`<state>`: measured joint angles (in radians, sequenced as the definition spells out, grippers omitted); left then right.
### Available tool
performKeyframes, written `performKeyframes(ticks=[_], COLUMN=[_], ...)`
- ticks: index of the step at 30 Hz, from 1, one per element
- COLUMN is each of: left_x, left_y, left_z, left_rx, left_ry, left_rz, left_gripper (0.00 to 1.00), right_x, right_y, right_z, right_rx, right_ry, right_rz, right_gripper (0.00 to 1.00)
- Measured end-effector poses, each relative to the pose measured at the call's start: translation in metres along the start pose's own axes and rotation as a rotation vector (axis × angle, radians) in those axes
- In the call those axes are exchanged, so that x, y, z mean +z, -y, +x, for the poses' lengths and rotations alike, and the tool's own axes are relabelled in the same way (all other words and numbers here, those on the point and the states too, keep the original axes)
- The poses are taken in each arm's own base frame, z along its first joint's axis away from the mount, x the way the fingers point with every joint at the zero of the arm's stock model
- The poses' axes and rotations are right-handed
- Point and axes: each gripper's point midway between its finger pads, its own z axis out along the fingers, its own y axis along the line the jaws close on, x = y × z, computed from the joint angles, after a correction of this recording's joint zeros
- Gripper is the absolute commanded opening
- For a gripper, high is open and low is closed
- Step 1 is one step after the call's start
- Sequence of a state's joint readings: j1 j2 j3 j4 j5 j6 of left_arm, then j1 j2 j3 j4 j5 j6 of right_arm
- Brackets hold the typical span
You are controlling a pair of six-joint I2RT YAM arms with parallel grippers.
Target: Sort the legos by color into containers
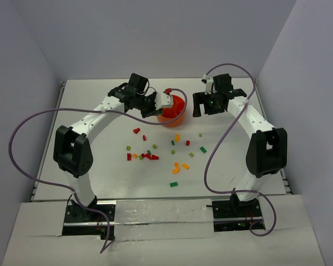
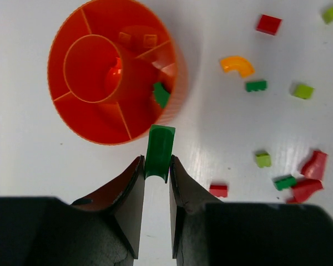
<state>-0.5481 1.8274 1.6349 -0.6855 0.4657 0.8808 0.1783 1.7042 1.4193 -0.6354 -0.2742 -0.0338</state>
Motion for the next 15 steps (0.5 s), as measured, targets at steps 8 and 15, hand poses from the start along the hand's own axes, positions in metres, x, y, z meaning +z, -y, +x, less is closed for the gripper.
performKeyframes(ticks=[8,15], left_x=[0.025,0.035], left_y=[-0.03,-0.03], left_z=[0.008,0.008], left_rx=[-0.005,0.019], left_ry=[-0.062,-0.083], left_rz=[-0.083,-0.095], left_gripper=[0.03,0.06], right_x=[0.001,0.001], right_y=[0.0,0.001], right_z=[0.0,0.0], right_rx=[0.0,0.002], right_ry=[0.0,0.0], right_rz=[0.0,0.001], right_gripper=[0.98,0.98])
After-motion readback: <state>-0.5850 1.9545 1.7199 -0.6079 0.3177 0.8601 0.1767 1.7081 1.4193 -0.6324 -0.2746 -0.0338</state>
